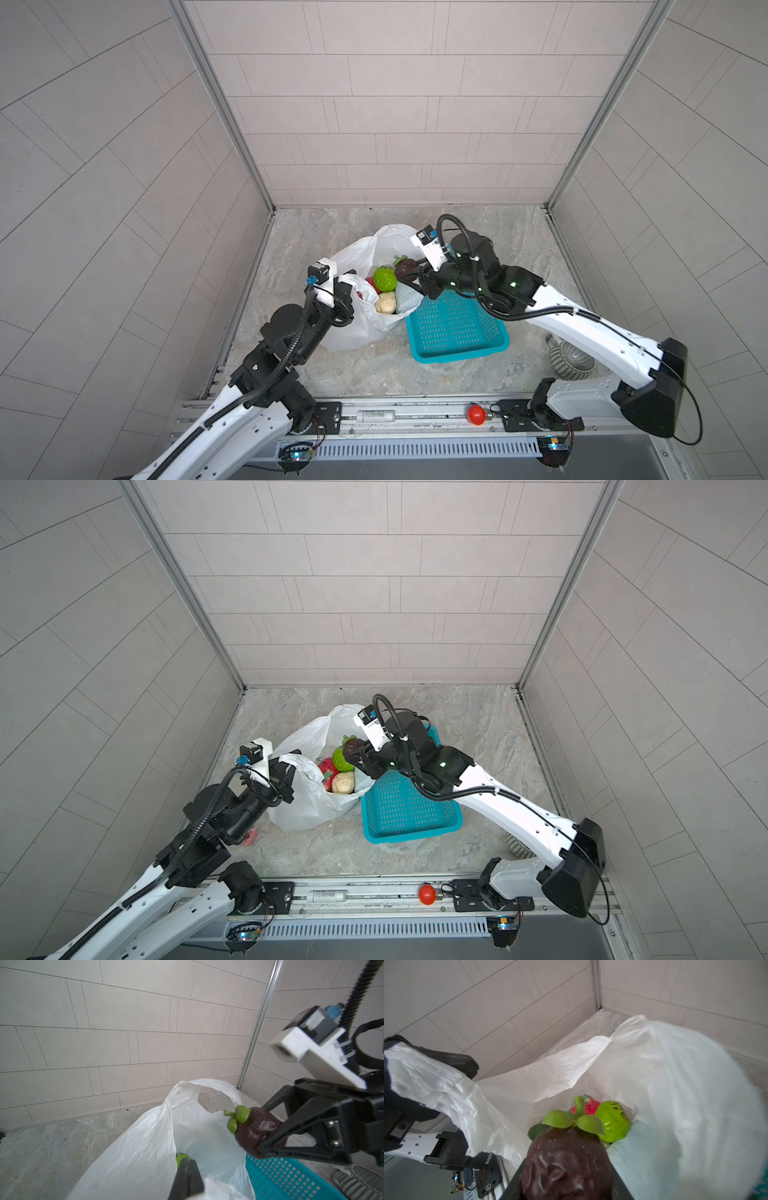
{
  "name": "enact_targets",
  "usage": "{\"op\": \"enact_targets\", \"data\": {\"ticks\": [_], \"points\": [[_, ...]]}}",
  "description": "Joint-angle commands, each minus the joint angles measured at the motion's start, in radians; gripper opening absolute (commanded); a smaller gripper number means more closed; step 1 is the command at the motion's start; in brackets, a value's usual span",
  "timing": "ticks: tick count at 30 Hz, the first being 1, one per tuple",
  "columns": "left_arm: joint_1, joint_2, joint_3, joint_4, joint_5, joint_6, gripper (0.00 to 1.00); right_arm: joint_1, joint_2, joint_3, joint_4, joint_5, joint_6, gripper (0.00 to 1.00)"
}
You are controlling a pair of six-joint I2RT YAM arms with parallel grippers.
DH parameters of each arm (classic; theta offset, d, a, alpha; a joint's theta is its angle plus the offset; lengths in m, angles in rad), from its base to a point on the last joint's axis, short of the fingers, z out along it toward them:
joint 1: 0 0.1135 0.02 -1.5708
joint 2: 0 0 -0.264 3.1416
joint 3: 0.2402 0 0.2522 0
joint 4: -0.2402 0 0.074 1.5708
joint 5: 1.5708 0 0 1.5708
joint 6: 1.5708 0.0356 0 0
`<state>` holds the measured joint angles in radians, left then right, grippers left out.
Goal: Place the fruits into the plastic bag
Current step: 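Grasp the mangosteen and lower it into the bag with the right gripper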
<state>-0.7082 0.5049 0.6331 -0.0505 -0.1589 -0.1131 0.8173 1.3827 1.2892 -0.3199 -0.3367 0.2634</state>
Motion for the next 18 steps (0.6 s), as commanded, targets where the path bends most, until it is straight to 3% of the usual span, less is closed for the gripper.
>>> {"op": "enact_targets", "data": {"ticks": [1, 4, 7, 10, 14, 18], "points": [[0.000, -0.025, 0.002, 0.028, 0.006, 0.002, 0.00, 0.052, 0.142, 0.080, -0.083, -0.041, -0.070, 0.30], [0.000, -0.035, 0.012, 0.022, 0.030, 0.002, 0.00, 0.095, 0.274, 0.146, -0.126, -0.068, -0.116, 0.32], [0.000, -0.039, 0.028, 0.000, 0.040, 0.002, 0.00, 0.112, 0.360, 0.186, -0.115, -0.175, -0.106, 0.35], [0.000, -0.045, 0.029, -0.007, 0.041, 0.001, 0.00, 0.113, 0.405, 0.212, -0.113, -0.282, -0.086, 0.51], [0.000, -0.052, 0.014, -0.009, 0.035, -0.001, 0.00, 0.112, 0.397, 0.204, -0.131, -0.263, -0.096, 0.70], [0.000, -0.049, 0.007, -0.003, 0.039, -0.006, 0.00, 0.105, 0.343, 0.172, -0.130, -0.200, -0.101, 0.79]]}}
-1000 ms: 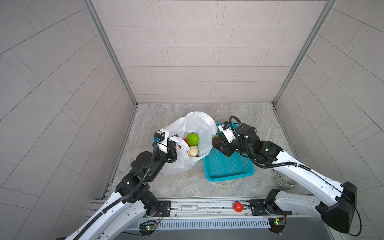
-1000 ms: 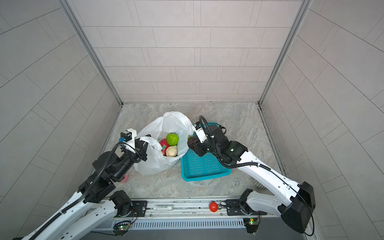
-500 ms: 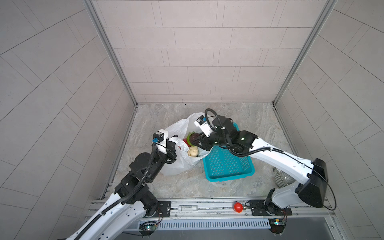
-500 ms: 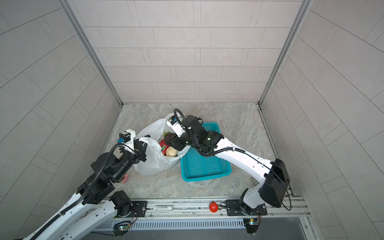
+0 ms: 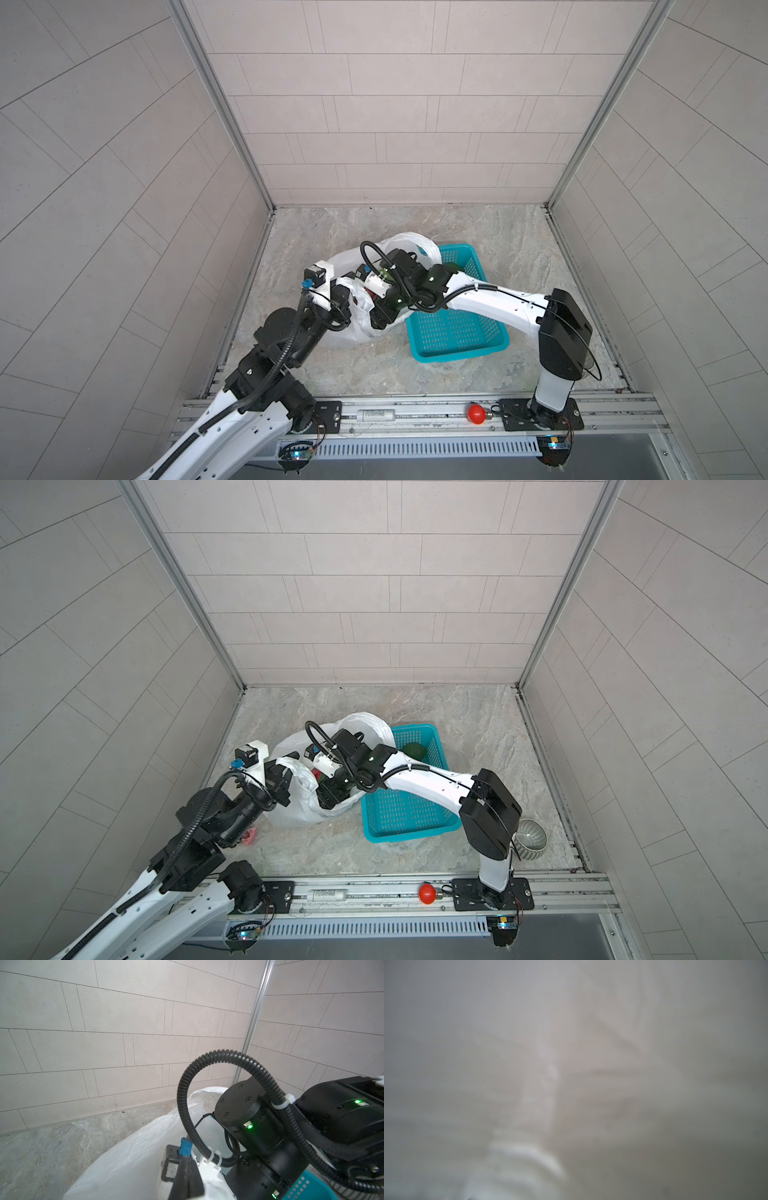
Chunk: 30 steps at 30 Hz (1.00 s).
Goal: Place the fruits into the plastic bag
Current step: 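Grasp the mangosteen and lower it into the bag with the right gripper, then release the mangosteen and lower the right gripper onto the green fruit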
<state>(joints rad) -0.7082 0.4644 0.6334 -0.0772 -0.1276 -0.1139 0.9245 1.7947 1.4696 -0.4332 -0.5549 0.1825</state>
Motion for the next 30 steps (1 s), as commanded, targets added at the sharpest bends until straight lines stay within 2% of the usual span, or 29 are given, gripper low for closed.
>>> {"op": "enact_targets", "data": {"ticks": [1, 12, 15, 18, 21, 25, 26, 30], "points": [[0.001, -0.005, 0.006, 0.025, 0.009, -0.010, 0.00, -0.007, -0.087, -0.016, -0.015, 0.034, -0.025, 0.80], [0.000, 0.016, 0.004, 0.036, 0.014, -0.021, 0.00, -0.078, -0.366, -0.075, -0.006, 0.078, -0.071, 0.77], [0.000, 0.026, 0.005, 0.040, 0.016, -0.022, 0.00, -0.115, -0.462, -0.082, -0.007, 0.086, -0.086, 0.77], [0.000, 0.040, 0.005, 0.048, 0.017, -0.025, 0.00, -0.178, -0.558, -0.104, 0.017, 0.143, -0.081, 0.77], [0.000, 0.051, 0.005, 0.060, 0.020, -0.027, 0.00, -0.255, -0.660, -0.179, 0.100, 0.286, -0.037, 0.78], [0.000, 0.064, 0.002, 0.070, 0.025, -0.030, 0.00, -0.369, -0.733, -0.293, 0.139, 0.619, 0.127, 0.82], [0.000, 0.066, 0.003, 0.070, 0.026, -0.029, 0.00, -0.404, -0.736, -0.319, 0.129, 0.660, 0.181, 0.82], [0.000, 0.070, 0.003, 0.070, 0.028, -0.031, 0.00, -0.508, -0.681, -0.376, 0.092, 0.565, 0.317, 0.82]]}}
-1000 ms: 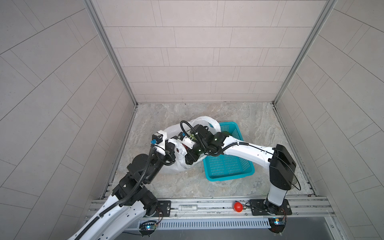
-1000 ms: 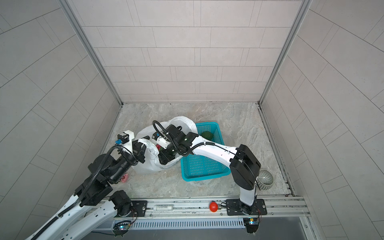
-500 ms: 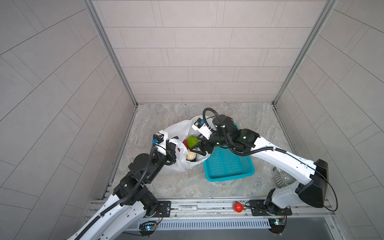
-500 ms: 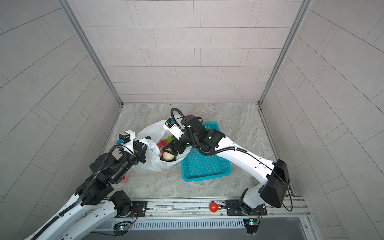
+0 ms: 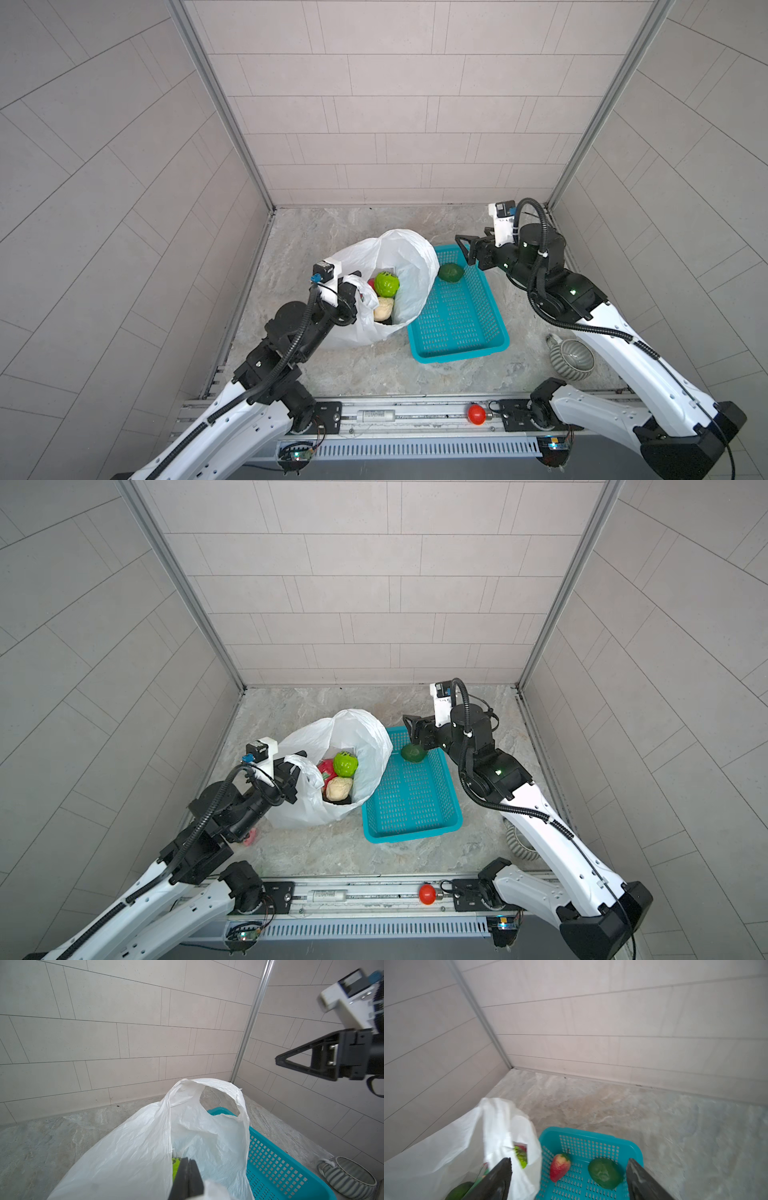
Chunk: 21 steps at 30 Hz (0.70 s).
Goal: Place the fruits into the plastic bag
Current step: 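Release the mangosteen and lower the right gripper onto the green fruit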
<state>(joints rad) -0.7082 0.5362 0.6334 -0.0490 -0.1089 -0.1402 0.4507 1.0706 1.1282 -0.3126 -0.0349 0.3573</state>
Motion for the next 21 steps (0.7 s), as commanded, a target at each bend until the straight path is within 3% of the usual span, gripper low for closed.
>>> {"op": "enact_targets", "data": {"ticks": [1, 8, 15, 21], "points": [[0.001, -0.002, 0.001, 0.042, 0.009, -0.004, 0.00, -0.044, 0.076, -0.043, -0.037, 0.010, 0.165, 0.82], [0.000, -0.005, -0.002, 0.038, 0.002, -0.006, 0.00, -0.044, 0.304, -0.035, -0.059, -0.161, 0.201, 0.82], [0.000, -0.003, -0.008, 0.039, 0.002, -0.010, 0.00, -0.040, 0.469, 0.029, -0.121, -0.048, 0.164, 0.83], [0.000, -0.006, -0.012, 0.037, 0.001, 0.001, 0.00, -0.040, 0.622, 0.142, -0.209, -0.025, 0.121, 0.84]]}}
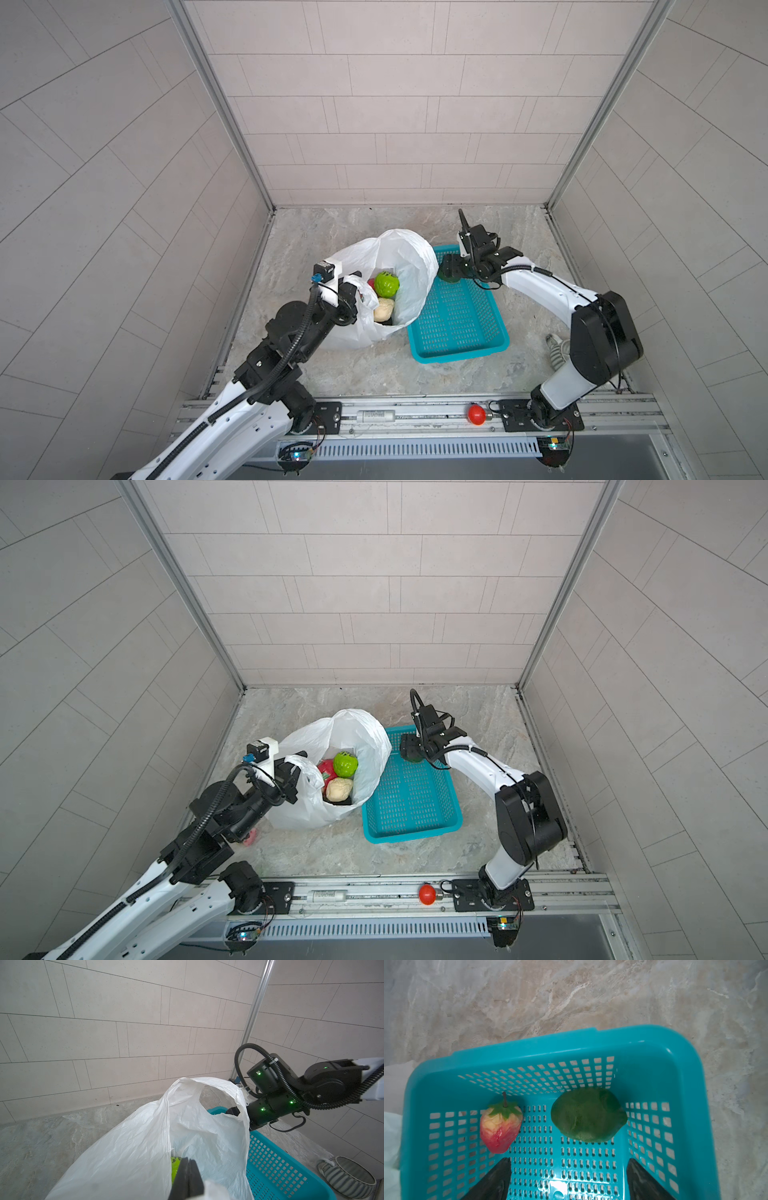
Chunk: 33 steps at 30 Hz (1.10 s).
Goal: Place the fruits into the plastic bag
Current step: 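Release the mangosteen and lower the right gripper onto the green fruit, then grasp the green fruit and carry it into the bag with the right gripper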
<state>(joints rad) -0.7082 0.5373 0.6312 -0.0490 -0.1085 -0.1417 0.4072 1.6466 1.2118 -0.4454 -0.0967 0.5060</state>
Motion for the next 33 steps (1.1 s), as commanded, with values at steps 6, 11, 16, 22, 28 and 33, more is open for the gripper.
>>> {"op": "enact_targets", "data": {"ticks": [6, 11, 16, 22, 28, 33], "points": [[0.001, -0.012, -0.010, 0.034, -0.004, 0.021, 0.00, 0.012, 0.181, 0.138, -0.125, 0.046, -0.035, 0.86], [0.001, -0.019, -0.013, 0.032, -0.006, 0.027, 0.00, 0.021, 0.247, 0.149, -0.111, 0.098, -0.047, 0.86], [0.000, -0.025, -0.018, 0.030, -0.011, 0.031, 0.00, 0.024, 0.283, 0.136, -0.056, 0.118, -0.044, 0.81], [0.000, -0.034, -0.022, 0.023, -0.020, 0.031, 0.00, 0.024, 0.250, 0.101, -0.017, 0.119, -0.048, 0.65], [0.000, -0.032, -0.024, 0.025, -0.020, 0.025, 0.00, 0.025, 0.128, 0.030, -0.004, 0.096, -0.045, 0.59], [0.000, -0.028, -0.024, 0.027, -0.019, 0.020, 0.00, 0.030, -0.063, -0.050, -0.005, 0.034, -0.058, 0.59]]}}
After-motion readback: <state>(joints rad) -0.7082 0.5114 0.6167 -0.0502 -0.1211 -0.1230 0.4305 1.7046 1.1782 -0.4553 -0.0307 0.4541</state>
